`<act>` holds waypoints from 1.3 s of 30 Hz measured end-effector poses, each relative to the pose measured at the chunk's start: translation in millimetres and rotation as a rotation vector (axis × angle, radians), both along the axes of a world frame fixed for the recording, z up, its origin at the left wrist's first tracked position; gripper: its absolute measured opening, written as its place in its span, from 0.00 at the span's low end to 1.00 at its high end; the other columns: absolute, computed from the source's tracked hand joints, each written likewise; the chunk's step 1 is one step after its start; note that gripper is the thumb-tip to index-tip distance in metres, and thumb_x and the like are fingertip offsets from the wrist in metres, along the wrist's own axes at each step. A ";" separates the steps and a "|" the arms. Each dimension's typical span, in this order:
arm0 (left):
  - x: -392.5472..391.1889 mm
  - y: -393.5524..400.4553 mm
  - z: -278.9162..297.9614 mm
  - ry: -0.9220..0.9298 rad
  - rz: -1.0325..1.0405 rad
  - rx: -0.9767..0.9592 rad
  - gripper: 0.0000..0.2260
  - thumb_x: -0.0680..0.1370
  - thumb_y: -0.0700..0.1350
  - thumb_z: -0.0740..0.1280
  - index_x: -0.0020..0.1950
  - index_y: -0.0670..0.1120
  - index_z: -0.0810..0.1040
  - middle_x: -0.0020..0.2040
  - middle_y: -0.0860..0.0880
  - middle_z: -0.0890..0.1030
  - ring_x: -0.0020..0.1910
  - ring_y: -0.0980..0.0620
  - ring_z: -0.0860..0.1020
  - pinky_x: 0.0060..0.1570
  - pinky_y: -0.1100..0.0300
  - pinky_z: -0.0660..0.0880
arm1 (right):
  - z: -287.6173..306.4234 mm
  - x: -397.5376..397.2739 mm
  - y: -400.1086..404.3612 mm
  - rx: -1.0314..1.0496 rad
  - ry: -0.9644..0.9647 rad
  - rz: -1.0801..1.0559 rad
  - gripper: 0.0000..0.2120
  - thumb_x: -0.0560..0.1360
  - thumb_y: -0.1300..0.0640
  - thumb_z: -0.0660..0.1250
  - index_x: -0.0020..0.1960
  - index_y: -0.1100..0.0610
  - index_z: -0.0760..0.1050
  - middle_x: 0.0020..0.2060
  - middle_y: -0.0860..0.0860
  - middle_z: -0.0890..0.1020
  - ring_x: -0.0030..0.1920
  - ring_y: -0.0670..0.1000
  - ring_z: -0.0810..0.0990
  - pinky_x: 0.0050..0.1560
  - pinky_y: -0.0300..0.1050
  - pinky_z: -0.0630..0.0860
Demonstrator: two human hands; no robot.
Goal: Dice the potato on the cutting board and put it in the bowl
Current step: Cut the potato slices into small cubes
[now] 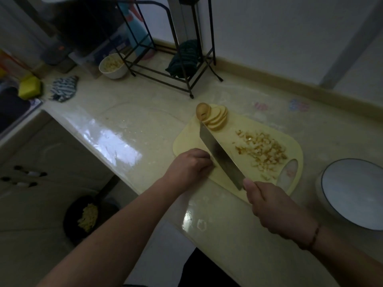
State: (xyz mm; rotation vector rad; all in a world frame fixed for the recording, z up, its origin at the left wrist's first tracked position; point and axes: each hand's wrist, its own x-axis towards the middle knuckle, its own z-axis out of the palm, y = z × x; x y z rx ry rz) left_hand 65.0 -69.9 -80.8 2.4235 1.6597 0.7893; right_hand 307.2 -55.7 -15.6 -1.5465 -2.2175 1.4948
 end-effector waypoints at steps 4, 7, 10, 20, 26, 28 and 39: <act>0.6 -0.7 -5.3 -0.016 0.014 -0.009 0.12 0.78 0.45 0.66 0.47 0.40 0.86 0.45 0.43 0.84 0.44 0.44 0.82 0.42 0.57 0.78 | 1.4 -5.0 0.0 0.033 -0.008 0.019 0.26 0.80 0.41 0.50 0.33 0.58 0.69 0.27 0.51 0.75 0.27 0.44 0.73 0.35 0.44 0.71; 4.2 1.3 -5.4 -0.022 0.013 -0.028 0.13 0.78 0.46 0.66 0.48 0.39 0.86 0.47 0.42 0.84 0.45 0.44 0.82 0.45 0.59 0.75 | 8.0 0.0 1.5 -0.036 0.013 -0.002 0.27 0.80 0.40 0.50 0.36 0.61 0.70 0.27 0.51 0.73 0.21 0.41 0.70 0.29 0.39 0.65; -2.4 9.3 -0.1 0.055 -0.061 -0.001 0.12 0.79 0.47 0.67 0.47 0.39 0.85 0.47 0.42 0.82 0.45 0.43 0.81 0.42 0.54 0.78 | 13.2 13.0 1.9 -0.092 0.042 -0.051 0.27 0.78 0.38 0.50 0.37 0.59 0.69 0.26 0.48 0.70 0.20 0.41 0.67 0.27 0.37 0.61; -18.7 67.8 36.6 0.522 -0.355 -0.324 0.29 0.76 0.48 0.72 0.76 0.46 0.69 0.74 0.43 0.70 0.60 0.42 0.77 0.47 0.49 0.79 | 23.5 35.7 10.1 -0.142 0.092 -0.157 0.27 0.73 0.33 0.48 0.37 0.57 0.67 0.23 0.48 0.68 0.20 0.42 0.64 0.25 0.39 0.61; -7.8 72.9 41.7 0.519 -0.349 -0.464 0.28 0.77 0.48 0.72 0.76 0.44 0.69 0.73 0.42 0.69 0.57 0.41 0.79 0.51 0.47 0.79 | 18.6 32.3 8.0 -0.087 0.079 -0.165 0.26 0.75 0.35 0.49 0.35 0.56 0.68 0.25 0.48 0.69 0.20 0.42 0.65 0.28 0.40 0.60; -6.0 71.1 43.3 0.493 -0.326 -0.506 0.27 0.78 0.47 0.71 0.76 0.44 0.69 0.73 0.43 0.68 0.56 0.42 0.79 0.53 0.48 0.78 | 16.1 31.9 8.3 -0.082 0.072 -0.155 0.25 0.78 0.38 0.50 0.36 0.58 0.69 0.25 0.49 0.70 0.20 0.42 0.66 0.29 0.40 0.61; -5.4 39.6 38.5 0.352 -0.029 -0.531 0.27 0.79 0.50 0.70 0.74 0.41 0.69 0.65 0.42 0.71 0.48 0.43 0.79 0.48 0.54 0.76 | 5.1 25.0 4.3 -0.055 0.066 -0.108 0.26 0.79 0.39 0.51 0.36 0.58 0.70 0.27 0.50 0.72 0.23 0.42 0.66 0.29 0.39 0.62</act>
